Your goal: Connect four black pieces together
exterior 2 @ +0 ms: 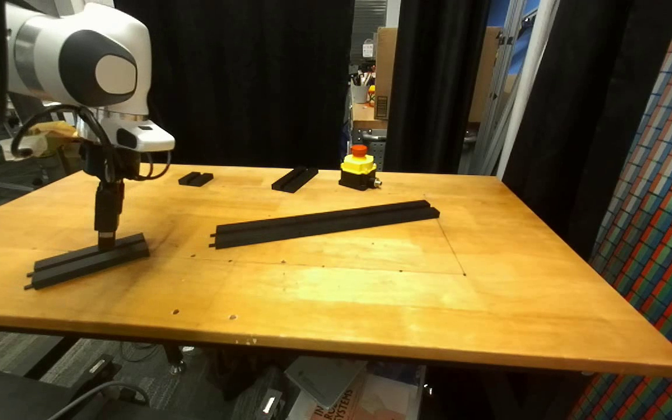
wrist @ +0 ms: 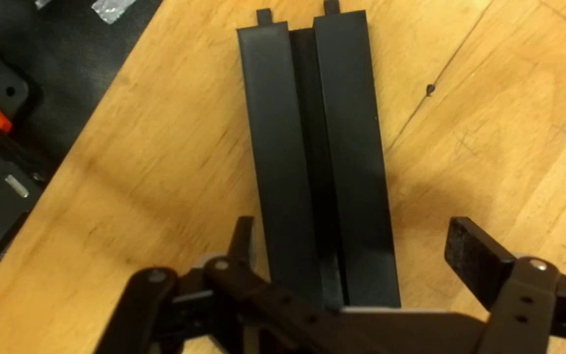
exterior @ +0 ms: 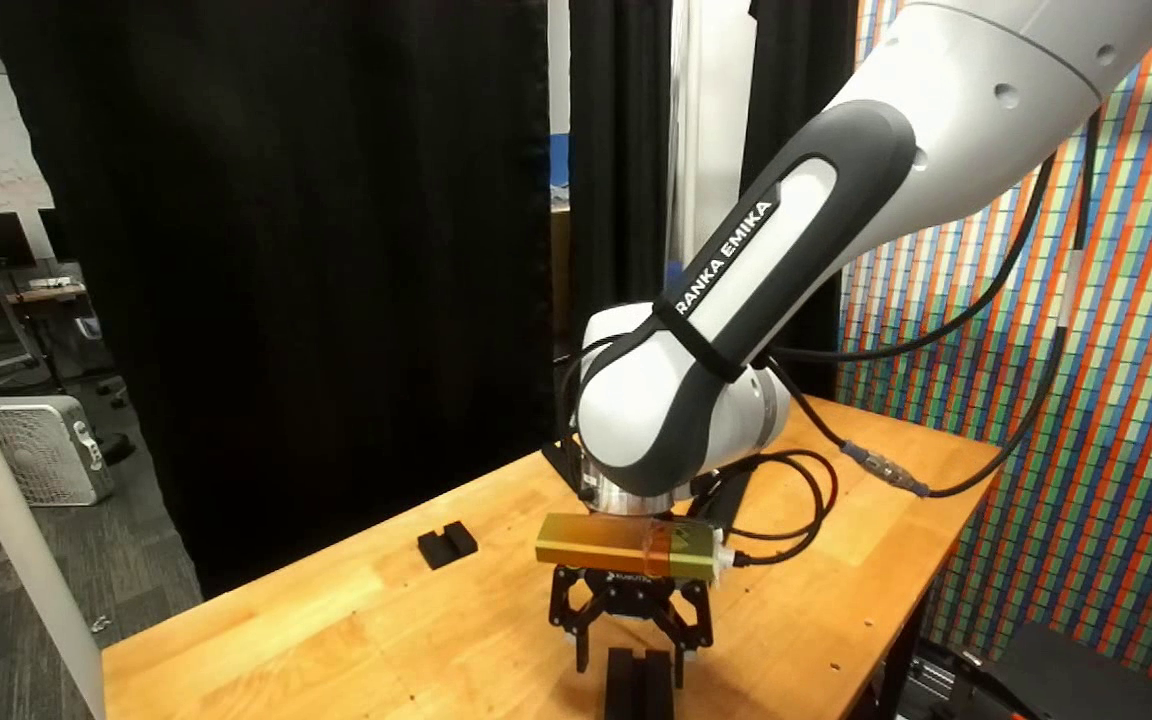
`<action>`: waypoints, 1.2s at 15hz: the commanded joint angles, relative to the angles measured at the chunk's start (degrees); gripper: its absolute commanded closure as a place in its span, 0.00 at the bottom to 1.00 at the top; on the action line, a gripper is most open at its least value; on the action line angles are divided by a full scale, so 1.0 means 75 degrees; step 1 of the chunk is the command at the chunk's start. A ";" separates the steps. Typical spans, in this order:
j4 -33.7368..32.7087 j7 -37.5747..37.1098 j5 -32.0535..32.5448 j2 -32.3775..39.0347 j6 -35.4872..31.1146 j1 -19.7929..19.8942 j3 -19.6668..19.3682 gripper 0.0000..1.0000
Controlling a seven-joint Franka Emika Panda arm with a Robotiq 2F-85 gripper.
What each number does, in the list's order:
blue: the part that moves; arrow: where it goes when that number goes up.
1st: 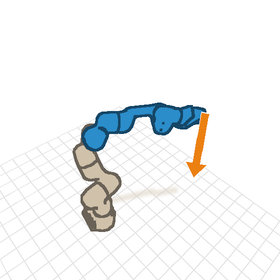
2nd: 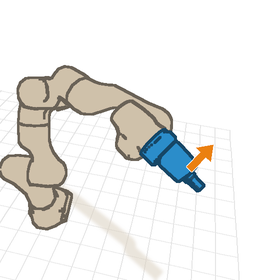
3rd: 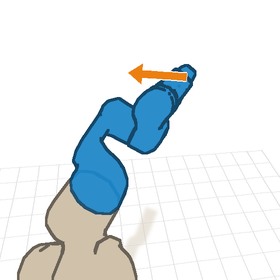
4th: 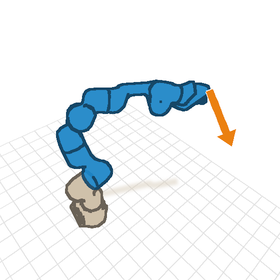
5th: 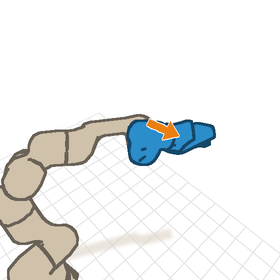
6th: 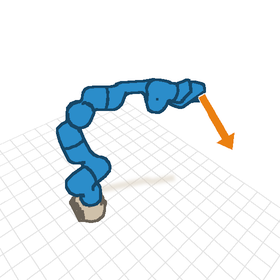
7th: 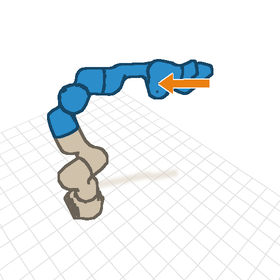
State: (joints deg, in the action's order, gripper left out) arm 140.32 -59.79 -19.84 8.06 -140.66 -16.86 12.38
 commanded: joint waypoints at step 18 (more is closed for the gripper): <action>0.0652 -0.0687 0.0379 0.0117 -0.1180 -0.0180 0.0180 0.00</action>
State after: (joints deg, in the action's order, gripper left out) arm 144.71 -65.08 -18.29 9.07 -147.61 -18.33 13.55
